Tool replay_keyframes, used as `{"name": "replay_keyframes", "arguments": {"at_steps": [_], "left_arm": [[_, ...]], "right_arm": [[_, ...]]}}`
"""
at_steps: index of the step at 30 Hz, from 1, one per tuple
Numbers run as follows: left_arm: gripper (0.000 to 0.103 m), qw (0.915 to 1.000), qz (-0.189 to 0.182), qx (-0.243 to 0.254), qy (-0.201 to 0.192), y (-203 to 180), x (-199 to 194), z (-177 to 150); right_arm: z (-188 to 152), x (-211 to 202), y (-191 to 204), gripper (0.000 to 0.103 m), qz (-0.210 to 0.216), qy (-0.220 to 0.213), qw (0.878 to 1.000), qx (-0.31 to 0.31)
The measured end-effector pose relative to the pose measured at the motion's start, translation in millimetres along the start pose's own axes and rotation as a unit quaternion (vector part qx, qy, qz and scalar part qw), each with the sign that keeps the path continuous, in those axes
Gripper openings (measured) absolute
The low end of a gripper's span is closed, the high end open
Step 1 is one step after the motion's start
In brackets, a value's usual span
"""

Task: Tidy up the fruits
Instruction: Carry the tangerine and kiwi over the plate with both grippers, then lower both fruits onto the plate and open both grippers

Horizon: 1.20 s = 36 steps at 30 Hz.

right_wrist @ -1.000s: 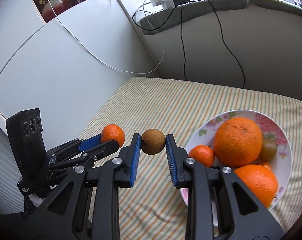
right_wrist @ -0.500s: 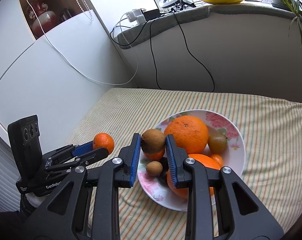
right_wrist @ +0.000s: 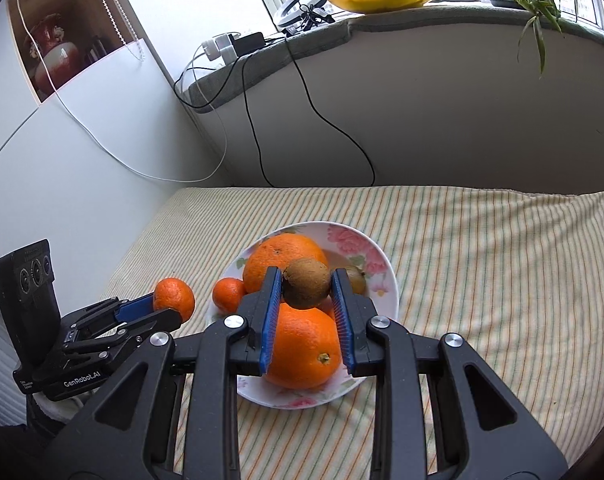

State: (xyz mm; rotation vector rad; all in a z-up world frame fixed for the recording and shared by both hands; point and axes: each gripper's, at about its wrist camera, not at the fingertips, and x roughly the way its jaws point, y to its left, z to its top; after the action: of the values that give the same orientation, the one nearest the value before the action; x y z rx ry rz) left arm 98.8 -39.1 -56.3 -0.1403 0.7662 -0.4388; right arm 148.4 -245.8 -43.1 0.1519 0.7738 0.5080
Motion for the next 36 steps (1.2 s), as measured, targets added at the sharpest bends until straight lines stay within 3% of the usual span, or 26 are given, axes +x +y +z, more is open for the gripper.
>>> {"name": "replay_keyframes", "arguments": {"at_steps": [36], "left_arm": [[0.036,0.9996,-0.006,0.022,0.019,-19,20,7]], "right_arm": [[-6,29,-30,0.027,-0.004,0.032,0.999,0.026]]}}
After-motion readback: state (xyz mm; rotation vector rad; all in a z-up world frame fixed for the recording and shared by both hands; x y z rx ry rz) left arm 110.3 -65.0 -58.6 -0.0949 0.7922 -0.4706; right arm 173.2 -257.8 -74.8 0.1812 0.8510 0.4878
